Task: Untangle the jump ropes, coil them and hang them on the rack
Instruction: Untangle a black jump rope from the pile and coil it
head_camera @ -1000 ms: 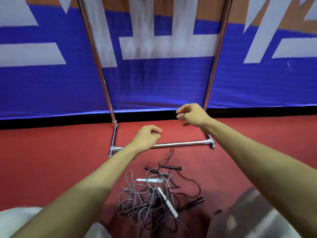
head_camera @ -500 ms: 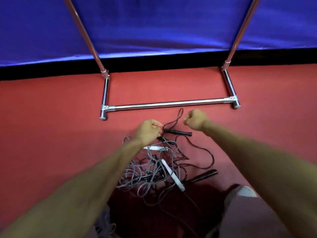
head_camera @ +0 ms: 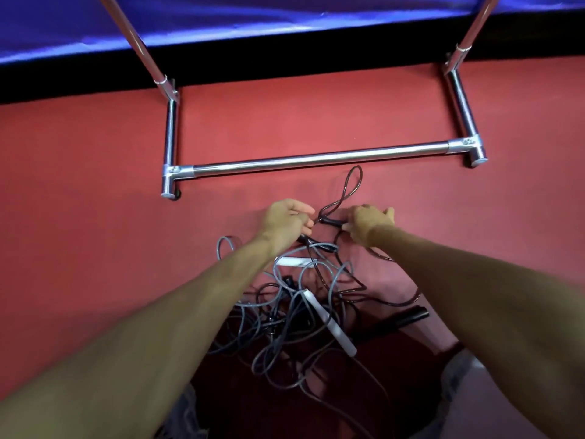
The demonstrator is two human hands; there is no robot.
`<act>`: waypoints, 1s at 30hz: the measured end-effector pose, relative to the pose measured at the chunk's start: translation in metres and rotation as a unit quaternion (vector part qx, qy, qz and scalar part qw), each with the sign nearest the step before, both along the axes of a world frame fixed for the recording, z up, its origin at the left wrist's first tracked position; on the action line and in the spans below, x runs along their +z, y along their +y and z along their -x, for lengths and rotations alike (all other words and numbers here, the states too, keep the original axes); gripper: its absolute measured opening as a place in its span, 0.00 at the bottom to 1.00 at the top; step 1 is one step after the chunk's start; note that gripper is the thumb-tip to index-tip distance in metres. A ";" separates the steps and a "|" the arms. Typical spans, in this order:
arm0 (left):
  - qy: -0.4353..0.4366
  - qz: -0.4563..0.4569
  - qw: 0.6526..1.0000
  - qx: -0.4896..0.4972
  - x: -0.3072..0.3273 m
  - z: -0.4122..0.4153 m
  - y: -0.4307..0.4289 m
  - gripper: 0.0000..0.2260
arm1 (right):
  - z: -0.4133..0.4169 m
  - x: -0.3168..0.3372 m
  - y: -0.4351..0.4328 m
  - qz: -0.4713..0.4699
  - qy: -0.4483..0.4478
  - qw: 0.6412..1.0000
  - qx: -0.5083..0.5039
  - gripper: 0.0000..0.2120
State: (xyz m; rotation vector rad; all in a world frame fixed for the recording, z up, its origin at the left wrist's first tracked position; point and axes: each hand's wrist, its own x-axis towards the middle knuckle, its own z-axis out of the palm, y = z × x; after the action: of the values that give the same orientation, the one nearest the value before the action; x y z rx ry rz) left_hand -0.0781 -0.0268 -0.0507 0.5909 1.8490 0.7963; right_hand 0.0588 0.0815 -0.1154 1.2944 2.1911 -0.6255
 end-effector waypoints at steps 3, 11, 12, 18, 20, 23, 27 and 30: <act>-0.009 -0.007 1.000 -0.025 0.026 -0.003 0.002 0.12 | -0.011 0.044 0.013 0.011 -0.024 1.000 0.003 0.12; 0.037 -0.050 0.996 -0.059 0.133 -0.015 -0.018 0.10 | -0.018 0.197 0.005 0.056 0.149 0.986 -0.046 0.10; 0.046 -0.052 0.996 -0.052 0.147 -0.016 -0.022 0.10 | -0.019 0.216 -0.002 0.071 0.192 0.977 -0.049 0.10; 0.095 -0.150 0.984 0.029 0.226 -0.014 -0.050 0.14 | -0.014 0.318 -0.051 0.114 0.347 0.931 -0.010 0.07; 0.120 -0.194 0.971 0.065 0.250 -0.015 -0.061 0.14 | -0.012 0.343 -0.069 0.109 0.382 0.918 0.007 0.06; 0.136 -0.251 0.952 0.108 0.278 -0.015 -0.077 0.13 | -0.009 0.373 -0.096 0.059 0.424 0.903 0.047 0.04; 0.175 -0.286 0.938 0.084 0.300 -0.010 -0.095 0.11 | -0.013 0.390 -0.121 0.055 0.447 0.891 0.060 0.06; 0.259 -0.278 0.925 0.003 0.302 0.000 -0.111 0.09 | -0.018 0.377 -0.118 -0.040 0.456 0.889 0.024 0.04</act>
State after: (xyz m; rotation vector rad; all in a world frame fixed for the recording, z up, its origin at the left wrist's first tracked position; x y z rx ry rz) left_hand -0.0784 -0.1382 0.2515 1.2535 2.0884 1.2769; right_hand 0.0773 -0.0369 0.2620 1.0812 2.9894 -1.3402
